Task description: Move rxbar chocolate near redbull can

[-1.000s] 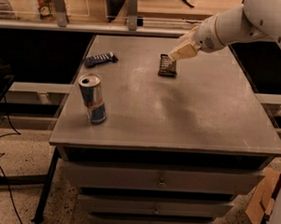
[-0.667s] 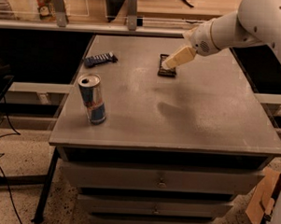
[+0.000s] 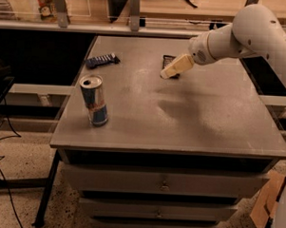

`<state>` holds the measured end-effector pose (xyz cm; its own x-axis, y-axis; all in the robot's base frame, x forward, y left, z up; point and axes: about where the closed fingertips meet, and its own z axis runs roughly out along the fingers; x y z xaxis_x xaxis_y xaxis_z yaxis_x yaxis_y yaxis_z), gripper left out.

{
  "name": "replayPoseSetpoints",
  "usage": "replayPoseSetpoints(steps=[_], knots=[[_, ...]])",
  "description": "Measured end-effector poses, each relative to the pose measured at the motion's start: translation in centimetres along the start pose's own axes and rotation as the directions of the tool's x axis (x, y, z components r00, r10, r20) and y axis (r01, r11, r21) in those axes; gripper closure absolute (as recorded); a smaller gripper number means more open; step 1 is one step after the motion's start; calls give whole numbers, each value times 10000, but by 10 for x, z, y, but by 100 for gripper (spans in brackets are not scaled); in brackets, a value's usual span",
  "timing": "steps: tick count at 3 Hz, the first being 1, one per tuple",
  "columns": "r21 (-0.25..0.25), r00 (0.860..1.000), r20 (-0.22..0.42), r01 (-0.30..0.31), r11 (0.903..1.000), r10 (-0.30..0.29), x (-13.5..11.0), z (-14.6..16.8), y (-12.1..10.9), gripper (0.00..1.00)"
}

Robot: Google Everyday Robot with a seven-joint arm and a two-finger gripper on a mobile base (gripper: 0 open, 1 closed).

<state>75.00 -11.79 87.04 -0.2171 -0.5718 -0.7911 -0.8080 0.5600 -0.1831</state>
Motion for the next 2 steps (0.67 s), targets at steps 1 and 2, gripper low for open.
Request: replayPoseSetpoints(steps=[1, 2], knots=[[26, 9999, 55, -157, 9999, 157, 3, 13, -1, 0], [205, 9996, 22, -294, 9994, 294, 9, 23, -5, 0]])
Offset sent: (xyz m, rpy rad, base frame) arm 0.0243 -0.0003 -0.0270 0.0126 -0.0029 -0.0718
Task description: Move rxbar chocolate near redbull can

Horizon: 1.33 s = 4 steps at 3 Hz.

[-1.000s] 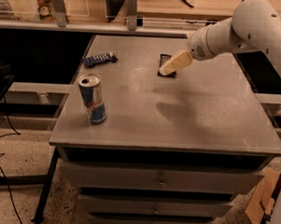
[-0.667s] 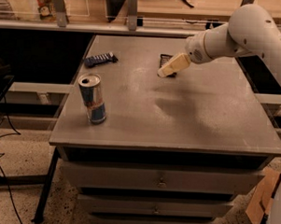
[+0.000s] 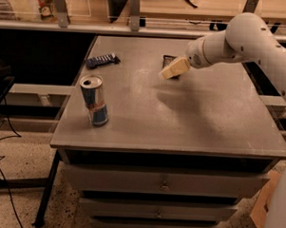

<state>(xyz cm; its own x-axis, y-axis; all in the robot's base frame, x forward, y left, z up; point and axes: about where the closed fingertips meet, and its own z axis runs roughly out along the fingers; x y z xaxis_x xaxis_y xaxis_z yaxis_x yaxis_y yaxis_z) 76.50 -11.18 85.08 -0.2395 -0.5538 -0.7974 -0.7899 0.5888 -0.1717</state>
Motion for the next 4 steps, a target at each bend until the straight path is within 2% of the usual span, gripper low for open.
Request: replayPoseSetpoints(steps=[2, 4], knots=[[164, 9999, 47, -156, 9997, 156, 9, 16, 0, 29], [226, 9995, 79, -313, 9993, 312, 18, 21, -1, 28]])
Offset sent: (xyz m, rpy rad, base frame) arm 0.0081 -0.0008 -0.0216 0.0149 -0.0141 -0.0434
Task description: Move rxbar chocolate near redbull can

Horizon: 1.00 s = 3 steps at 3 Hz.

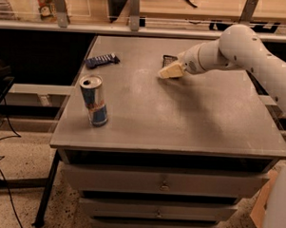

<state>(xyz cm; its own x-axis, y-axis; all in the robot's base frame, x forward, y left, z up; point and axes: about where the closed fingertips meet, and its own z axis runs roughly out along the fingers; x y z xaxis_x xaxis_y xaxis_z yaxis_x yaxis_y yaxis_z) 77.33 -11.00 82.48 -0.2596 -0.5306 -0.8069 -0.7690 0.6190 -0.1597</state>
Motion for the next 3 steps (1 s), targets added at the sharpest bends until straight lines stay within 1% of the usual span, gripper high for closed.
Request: replayPoseSetpoints(steps=[1, 3], knots=[[94, 9999, -20, -164, 9998, 164, 5, 1, -2, 28], [106, 9998, -13, -204, 9997, 204, 5, 1, -2, 27]])
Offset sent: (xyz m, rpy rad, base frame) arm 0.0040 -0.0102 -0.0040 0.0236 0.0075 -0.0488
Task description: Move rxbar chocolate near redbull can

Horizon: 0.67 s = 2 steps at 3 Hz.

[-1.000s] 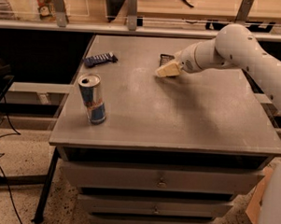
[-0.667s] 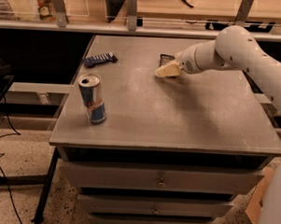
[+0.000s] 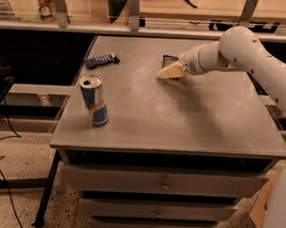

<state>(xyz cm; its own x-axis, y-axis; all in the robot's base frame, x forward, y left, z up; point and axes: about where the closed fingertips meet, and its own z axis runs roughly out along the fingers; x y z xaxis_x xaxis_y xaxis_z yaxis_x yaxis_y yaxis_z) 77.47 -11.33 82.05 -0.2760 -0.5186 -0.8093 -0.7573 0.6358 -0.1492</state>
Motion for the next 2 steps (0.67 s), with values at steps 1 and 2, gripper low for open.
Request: replayPoseSetpoints(steps=[1, 2], knots=[[-1, 10000, 0, -1, 10000, 1, -1, 0, 0, 44], [-2, 10000, 0, -2, 10000, 2, -2, -1, 0, 67]])
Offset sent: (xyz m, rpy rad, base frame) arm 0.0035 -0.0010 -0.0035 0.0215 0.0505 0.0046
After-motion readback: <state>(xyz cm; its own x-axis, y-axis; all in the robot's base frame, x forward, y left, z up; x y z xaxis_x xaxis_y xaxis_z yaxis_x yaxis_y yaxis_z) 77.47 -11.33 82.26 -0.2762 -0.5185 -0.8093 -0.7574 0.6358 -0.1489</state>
